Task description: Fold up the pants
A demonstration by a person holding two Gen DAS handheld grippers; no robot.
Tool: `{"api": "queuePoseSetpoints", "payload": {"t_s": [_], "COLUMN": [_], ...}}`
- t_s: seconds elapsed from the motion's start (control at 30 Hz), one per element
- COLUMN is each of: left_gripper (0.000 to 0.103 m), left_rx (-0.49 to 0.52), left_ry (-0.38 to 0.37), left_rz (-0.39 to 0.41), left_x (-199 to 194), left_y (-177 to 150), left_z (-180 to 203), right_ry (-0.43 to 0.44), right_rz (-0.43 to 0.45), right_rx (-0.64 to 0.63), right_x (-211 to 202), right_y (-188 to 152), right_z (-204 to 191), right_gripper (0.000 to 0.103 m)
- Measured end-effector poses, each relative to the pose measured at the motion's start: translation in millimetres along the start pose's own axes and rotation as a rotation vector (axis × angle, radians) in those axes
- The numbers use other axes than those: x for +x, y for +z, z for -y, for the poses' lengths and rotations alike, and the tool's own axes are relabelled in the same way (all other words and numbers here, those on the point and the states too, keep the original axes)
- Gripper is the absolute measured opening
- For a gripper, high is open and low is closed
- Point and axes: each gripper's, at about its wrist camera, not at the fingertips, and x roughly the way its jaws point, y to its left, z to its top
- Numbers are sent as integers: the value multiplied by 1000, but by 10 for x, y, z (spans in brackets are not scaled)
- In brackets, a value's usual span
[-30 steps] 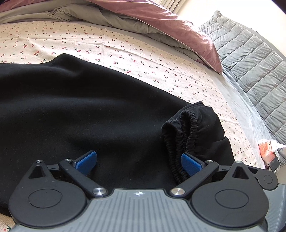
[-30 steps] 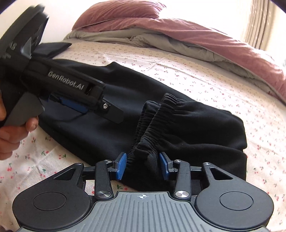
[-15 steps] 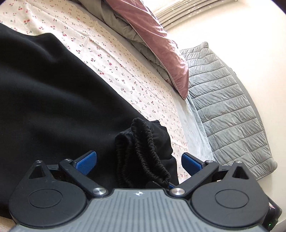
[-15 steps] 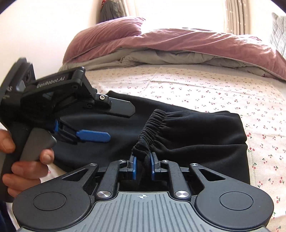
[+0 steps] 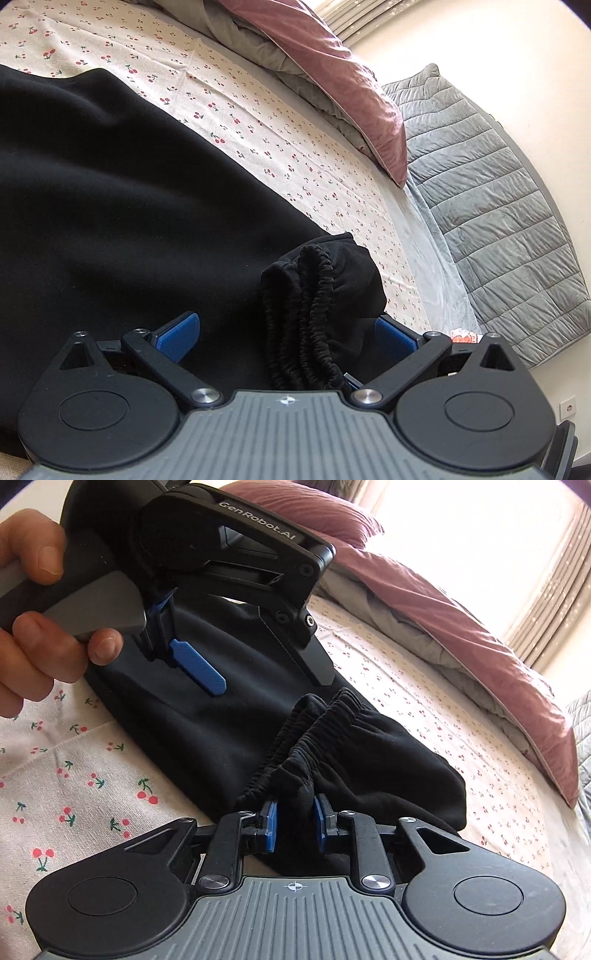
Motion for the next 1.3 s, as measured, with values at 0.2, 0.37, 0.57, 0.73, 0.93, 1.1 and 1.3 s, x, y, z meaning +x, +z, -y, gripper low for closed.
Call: {"api": "queuePoseSetpoints", "payload": {"t_s": [0.2,0.37,0.57,0.73,0.93,1.1,1.3], "left_gripper": [103,103,103,103,103,103,103], "left_rx": [-1,6,9,4,9,39,20], "left_ry": [7,24,32,29,40,66,50], "left_rz": [-2,-8,-9,-10,-20,-38,-33], "left_x": [0,19,39,36,78,78,48], "left_y": [11,2,14,14,0,-26,-24], "left_z": [-18,-3,22,23,24,39,27], "right_ry": [37,2,29,42,73,116,28], "right_rz": [-1,-14,-10,-14,-6,12,-12], "right_rx": [10,-25,92,118,213,290,110], "right_x": [-71,33,49,93,86,38,159], "right_y": [16,14,81,94,116,137,157], "right_z": [14,-90,93,114,294,441,123], "right_gripper": [36,39,34,34,32,33,33]}}
